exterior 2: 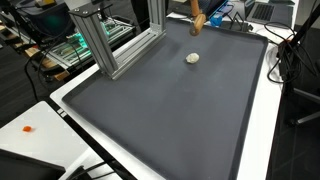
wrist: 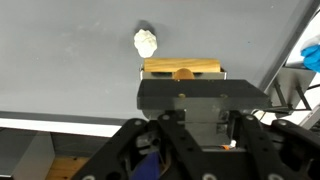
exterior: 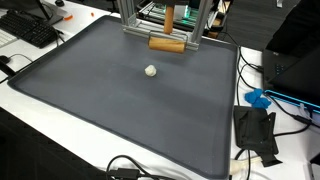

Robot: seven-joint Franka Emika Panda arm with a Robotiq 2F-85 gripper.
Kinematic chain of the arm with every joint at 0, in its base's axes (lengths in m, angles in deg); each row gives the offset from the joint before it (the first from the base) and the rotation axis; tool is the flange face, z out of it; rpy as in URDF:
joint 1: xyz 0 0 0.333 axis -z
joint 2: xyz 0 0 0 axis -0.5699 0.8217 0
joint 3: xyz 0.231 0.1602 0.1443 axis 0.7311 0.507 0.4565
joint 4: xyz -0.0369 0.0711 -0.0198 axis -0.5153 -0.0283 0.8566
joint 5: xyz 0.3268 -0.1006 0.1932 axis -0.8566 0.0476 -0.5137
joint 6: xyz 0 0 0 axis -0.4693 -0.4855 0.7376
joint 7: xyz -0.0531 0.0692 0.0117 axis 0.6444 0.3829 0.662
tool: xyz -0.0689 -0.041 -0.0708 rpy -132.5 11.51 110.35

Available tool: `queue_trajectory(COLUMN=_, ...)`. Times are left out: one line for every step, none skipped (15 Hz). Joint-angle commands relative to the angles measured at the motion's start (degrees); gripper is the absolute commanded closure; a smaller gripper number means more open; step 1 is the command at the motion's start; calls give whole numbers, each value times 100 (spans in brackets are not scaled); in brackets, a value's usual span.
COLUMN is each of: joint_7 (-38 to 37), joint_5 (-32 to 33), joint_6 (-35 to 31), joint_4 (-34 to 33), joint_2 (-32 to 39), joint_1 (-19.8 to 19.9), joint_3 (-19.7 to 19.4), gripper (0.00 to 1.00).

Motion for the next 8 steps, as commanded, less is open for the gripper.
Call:
queue_trajectory(joint_7=90, joint_5=215, joint_6=-45, joint_4=-327, joint_2=560, joint_1=77, joint_3=-104, gripper=78)
queue_trajectory(joint_7=101, joint_5=270, joint_6=-5, joint_4=-385, joint_2=668, joint_1=99, joint_3=-128, gripper=78)
queue_trajectory(joint_7=142, joint_5=285, joint_6=-55, joint_4=-432, joint_2=780, joint_1=113, joint_3=-160, gripper=78)
queue_trajectory(joint_7=193, joint_5=275, joint_6=-51, joint_4=-475, joint_2=879, joint_1=123, joint_3=-188, gripper=78)
queue_trajectory(joint_7=216, joint_5=311, joint_6=-89, joint_4=-511, joint_2=975, joint_1=141, joint_3=-207, gripper=78)
queue_trajectory(joint_7=259, joint_5=306, joint_6=-132, joint_4=-537, joint_2=1062, joint_1=147, joint_3=-228, gripper=78)
queue_trajectory(joint_7=272, joint_5=351, joint_6=-175, joint_4=-557, joint_2=1139, joint_1=162, joint_3=-243, gripper=78)
queue_trajectory(joint_7=328, joint_5=337, joint_6=-223, joint_4=-582, joint_2=1214, joint_1=163, joint_3=-260, gripper=78)
